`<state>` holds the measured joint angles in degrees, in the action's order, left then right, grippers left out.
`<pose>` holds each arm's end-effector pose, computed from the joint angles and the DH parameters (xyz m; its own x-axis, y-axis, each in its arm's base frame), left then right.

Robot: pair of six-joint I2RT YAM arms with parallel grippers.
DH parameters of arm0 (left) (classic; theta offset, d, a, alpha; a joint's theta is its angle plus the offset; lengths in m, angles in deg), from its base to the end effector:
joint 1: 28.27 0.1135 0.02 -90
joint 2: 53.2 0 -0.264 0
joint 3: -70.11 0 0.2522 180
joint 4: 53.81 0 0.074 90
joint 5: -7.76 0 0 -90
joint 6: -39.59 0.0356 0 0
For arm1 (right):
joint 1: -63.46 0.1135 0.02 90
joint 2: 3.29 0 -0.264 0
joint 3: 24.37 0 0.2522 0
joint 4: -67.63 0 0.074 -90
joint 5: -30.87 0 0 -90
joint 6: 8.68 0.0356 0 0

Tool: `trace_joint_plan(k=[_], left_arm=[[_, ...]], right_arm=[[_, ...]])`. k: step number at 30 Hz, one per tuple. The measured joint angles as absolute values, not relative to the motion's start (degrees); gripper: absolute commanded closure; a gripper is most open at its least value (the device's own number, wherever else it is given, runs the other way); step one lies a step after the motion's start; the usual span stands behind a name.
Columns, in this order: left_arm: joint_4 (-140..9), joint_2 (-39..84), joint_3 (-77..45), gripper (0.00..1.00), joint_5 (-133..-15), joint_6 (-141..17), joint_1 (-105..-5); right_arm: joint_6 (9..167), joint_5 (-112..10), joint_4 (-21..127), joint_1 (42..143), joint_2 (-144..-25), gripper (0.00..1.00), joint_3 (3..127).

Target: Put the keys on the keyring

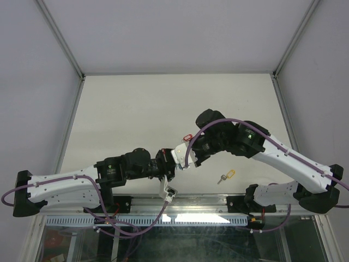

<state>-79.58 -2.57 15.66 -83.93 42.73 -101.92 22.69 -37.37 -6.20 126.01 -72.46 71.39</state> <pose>0.0589 -0.1972 0.2934 0.9558 0.2875 0.0618 0.0530 -0.3750 0.9255 0.0917 0.2052 0.3945 0.6266 -0.5140 -0.5858 -0.7784 -0.4497 -0.4380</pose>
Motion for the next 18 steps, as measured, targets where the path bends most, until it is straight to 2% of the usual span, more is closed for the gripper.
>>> trace_joint_plan(k=[18], left_arm=[[-79.62, -2.68, 15.66, 1.00, -85.66, 46.62, -103.43]], right_arm=[[23.30, -36.19, -6.14, 126.03, -72.46, 1.00, 70.82]])
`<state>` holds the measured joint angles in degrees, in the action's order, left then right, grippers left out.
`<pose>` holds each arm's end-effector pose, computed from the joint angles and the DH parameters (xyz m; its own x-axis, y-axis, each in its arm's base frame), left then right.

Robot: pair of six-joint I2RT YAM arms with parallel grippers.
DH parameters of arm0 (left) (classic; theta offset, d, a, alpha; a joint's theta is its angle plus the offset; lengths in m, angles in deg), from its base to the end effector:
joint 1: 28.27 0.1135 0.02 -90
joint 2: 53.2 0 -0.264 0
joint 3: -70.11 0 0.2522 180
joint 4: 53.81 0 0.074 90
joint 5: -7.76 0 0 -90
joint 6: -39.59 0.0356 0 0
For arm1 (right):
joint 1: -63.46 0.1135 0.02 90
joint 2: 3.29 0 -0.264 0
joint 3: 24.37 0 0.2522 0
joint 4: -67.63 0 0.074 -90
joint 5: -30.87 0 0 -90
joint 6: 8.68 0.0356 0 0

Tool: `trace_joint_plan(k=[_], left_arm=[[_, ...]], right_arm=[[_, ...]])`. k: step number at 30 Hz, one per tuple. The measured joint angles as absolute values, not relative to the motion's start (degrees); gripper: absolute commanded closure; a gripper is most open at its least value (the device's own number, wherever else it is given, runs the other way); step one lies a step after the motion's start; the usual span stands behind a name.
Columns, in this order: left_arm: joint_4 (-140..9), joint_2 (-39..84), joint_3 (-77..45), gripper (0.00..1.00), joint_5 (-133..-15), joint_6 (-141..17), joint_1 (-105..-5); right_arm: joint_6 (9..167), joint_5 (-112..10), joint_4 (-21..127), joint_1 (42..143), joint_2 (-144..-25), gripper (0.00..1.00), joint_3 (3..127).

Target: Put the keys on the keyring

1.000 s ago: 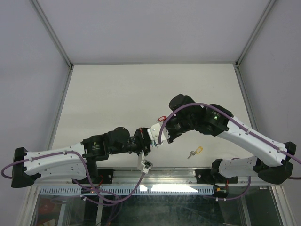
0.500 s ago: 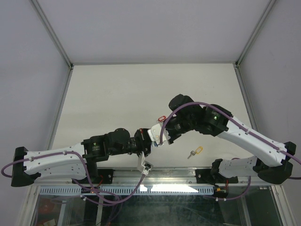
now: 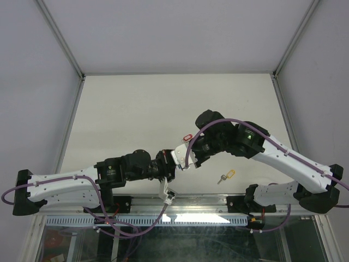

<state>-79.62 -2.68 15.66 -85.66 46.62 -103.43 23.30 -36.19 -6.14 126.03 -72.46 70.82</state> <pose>0.0547 -0.1980 0.2937 0.9553 0.2628 0.1356 -0.0216 -0.3954 0.9183 0.0911 0.2057 0.3918 0.6151 -0.5105 -0.6008 -0.7861 -0.4558 -0.4175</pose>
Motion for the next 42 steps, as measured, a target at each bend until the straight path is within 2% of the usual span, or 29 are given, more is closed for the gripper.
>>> trace_joint_plan(k=[21, 42], left_arm=[[-79.62, -3.09, 15.66, 1.00, -86.82, 47.91, -104.48], [-79.95, -3.09, 15.66, 1.00, -86.93, 48.07, -104.85]], right_arm=[[23.10, -39.38, -7.34, 125.68, -71.69, 1.00, 71.70], [23.76, -35.71, -7.51, 125.53, -71.72, 1.00, 71.54]])
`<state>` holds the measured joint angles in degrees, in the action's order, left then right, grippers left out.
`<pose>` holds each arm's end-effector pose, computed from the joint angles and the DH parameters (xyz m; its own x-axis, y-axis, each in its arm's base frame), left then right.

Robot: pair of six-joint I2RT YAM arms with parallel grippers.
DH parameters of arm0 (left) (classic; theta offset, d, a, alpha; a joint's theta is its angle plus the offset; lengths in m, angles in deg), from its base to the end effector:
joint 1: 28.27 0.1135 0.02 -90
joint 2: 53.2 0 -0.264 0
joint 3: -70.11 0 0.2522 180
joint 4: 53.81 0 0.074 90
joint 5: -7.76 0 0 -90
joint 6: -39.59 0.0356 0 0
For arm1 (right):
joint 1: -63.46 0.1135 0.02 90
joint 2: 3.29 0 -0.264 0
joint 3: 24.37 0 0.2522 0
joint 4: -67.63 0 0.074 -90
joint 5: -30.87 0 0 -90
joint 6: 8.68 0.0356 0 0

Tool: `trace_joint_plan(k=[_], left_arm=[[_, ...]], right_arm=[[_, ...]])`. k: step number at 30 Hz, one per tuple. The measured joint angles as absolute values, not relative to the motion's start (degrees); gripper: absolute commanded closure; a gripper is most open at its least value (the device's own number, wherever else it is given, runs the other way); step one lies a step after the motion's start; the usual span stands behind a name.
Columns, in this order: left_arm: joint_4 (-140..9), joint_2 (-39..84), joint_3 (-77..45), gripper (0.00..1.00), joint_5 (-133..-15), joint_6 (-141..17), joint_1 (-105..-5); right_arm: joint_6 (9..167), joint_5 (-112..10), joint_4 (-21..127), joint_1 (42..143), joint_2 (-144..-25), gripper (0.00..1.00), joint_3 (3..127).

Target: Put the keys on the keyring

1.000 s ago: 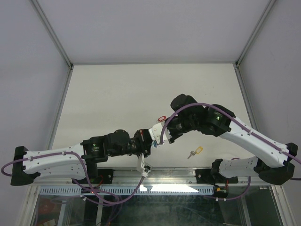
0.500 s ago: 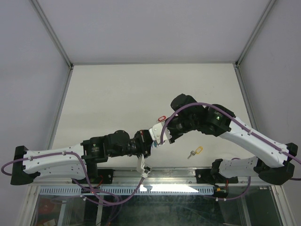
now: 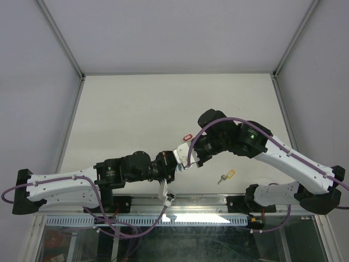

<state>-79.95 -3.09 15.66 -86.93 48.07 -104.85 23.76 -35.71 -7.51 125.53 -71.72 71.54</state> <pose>0.0501 -0.1976 0.2945 0.9541 0.2486 0.1670 -0.0551 -0.4023 0.9139 0.0899 0.1997 0.3965 0.6043 -0.5134 -0.6092 -0.7943 -0.4475 -0.4108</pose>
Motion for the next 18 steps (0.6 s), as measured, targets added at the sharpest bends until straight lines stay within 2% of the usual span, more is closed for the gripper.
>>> trace_joint_plan(k=[18], left_arm=[[-81.61, -3.07, 15.68, 1.00, -86.82, 48.09, -104.87]], right_arm=[[25.95, -33.20, -7.25, 125.66, -71.72, 1.00, 69.29]])
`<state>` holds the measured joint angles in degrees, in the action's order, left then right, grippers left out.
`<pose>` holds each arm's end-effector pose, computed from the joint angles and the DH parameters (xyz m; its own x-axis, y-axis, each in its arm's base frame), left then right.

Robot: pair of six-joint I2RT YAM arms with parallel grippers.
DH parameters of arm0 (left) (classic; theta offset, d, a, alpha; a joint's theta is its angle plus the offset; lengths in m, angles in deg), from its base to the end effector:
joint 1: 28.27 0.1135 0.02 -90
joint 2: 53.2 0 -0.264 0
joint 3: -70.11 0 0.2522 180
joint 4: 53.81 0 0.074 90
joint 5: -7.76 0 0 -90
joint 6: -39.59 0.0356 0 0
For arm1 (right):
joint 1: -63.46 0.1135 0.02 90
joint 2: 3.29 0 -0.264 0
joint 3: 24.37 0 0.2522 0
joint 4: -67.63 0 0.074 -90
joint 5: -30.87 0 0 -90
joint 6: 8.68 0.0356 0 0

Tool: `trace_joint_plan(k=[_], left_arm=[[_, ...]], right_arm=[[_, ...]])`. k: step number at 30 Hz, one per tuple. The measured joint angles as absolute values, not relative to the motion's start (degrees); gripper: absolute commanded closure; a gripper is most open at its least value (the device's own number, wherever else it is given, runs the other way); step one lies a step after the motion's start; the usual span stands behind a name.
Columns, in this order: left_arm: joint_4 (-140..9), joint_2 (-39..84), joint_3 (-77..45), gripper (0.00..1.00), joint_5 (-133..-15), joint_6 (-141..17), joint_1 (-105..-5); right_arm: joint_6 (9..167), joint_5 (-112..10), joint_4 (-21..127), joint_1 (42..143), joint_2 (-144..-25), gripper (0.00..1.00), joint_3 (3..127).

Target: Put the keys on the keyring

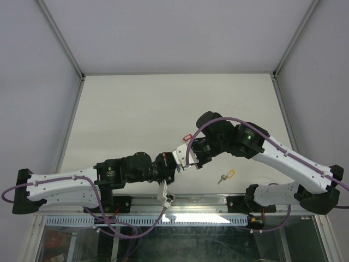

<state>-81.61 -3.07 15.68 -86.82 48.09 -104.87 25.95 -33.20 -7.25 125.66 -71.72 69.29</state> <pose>0.0497 -0.1965 0.2914 0.9559 0.2416 0.1670 -0.0494 -0.4283 0.9023 0.0887 0.2016 0.3857 0.5613 -0.5222 -0.6421 -0.8196 -0.4587 -0.3434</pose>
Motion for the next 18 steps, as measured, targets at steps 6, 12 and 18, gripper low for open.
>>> trace_joint_plan(k=[6, 12, 18], left_arm=[[-82.20, -3.07, 15.68, 1.00, -86.84, 48.09, -105.20], [-82.68, -3.07, 15.68, 1.00, -86.69, 47.94, -105.22], [-82.90, -3.03, 15.68, 1.00, -86.77, 47.15, -105.55]], right_arm=[[26.62, -32.67, -7.23, 125.79, -71.72, 1.00, 68.77], [27.26, -32.45, -7.18, 125.94, -71.72, 1.00, 68.26], [28.02, -32.06, -7.08, 126.10, -71.72, 1.00, 67.89]])
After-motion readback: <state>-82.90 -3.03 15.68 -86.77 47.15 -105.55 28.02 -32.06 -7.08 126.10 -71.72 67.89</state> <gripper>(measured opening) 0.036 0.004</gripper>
